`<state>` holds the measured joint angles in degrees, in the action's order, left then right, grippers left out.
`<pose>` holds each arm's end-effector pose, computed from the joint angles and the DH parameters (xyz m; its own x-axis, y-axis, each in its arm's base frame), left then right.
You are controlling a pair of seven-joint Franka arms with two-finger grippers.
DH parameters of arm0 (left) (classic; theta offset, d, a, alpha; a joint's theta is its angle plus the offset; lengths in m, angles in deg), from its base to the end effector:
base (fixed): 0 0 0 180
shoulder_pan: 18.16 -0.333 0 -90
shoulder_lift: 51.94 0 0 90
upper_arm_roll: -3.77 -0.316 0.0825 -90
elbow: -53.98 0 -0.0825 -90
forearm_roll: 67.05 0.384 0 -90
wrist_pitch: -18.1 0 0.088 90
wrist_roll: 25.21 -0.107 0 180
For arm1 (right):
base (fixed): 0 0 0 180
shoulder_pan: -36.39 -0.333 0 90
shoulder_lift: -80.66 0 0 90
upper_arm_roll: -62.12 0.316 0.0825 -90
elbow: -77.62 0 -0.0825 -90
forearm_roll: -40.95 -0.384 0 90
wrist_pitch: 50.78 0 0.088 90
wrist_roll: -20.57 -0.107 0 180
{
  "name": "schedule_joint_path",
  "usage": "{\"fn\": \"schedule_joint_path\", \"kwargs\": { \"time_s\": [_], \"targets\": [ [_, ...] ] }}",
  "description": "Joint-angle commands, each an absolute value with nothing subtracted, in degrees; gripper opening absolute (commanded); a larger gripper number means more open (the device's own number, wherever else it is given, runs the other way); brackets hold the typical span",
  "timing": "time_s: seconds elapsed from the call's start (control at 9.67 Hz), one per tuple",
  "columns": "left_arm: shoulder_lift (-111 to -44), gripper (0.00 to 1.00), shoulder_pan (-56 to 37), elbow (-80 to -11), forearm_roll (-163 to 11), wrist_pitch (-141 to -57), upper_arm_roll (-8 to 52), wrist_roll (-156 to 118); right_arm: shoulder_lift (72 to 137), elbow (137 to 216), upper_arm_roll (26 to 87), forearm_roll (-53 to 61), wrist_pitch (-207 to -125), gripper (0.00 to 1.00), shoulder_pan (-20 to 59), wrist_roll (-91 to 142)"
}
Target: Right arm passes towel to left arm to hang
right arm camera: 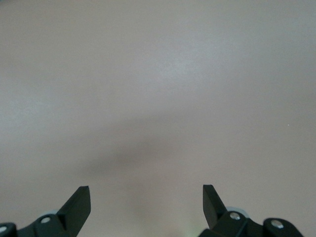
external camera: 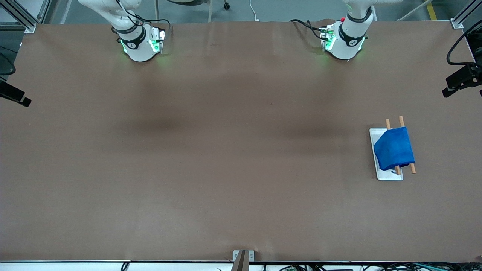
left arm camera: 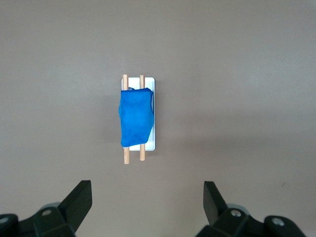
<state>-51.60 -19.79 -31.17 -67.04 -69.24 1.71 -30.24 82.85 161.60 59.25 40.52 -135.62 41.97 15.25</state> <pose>0.5471 0.0354 0.6634 0.9988 -0.0234 0.0440 -0.0233 -0.9997 -0.0038 0.5518 -0.0805 0.6446 0.9711 -0.2373 -0.0236 -0.2375 -0.9714 -0.0034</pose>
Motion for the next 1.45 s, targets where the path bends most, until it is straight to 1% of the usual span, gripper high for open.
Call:
{"fn": "schedule_joint_path", "kwargs": {
  "time_s": [0.0,0.1,0.41,0.62,0.93,1.34],
  "targets": [
    [-47.2,0.99,-20.4,-38.9,-67.1,-72.1,2.9,-28.1,82.5,161.8,59.7,40.6,-135.3,1.0,42.6,14.2],
    [-46.8,0.99,-20.4,-39.5,-67.1,-71.6,2.9,-27.3,82.5,161.9,59.7,40.6,-135.3,1.0,42.5,14.2],
    [-47.7,0.99,-20.3,-38.6,-67.0,-70.8,3.5,-27.3,82.5,161.8,59.7,40.6,-135.4,1.0,42.6,14.2],
    [-49.4,0.99,-20.2,-36.0,-67.1,-70.8,4.0,-27.4,82.5,161.8,59.7,40.6,-135.4,1.0,42.6,14.3],
    [-49.2,0.99,-20.2,-36.3,-67.1,-70.1,5.3,-26.3,82.5,161.8,59.7,40.6,-135.2,1.0,42.8,14.2],
    [-49.3,0.99,-20.2,-36.3,-67.0,-69.2,5.3,-27.0,82.5,161.9,59.7,40.5,-135.2,1.0,42.7,14.4]
  ]
}}
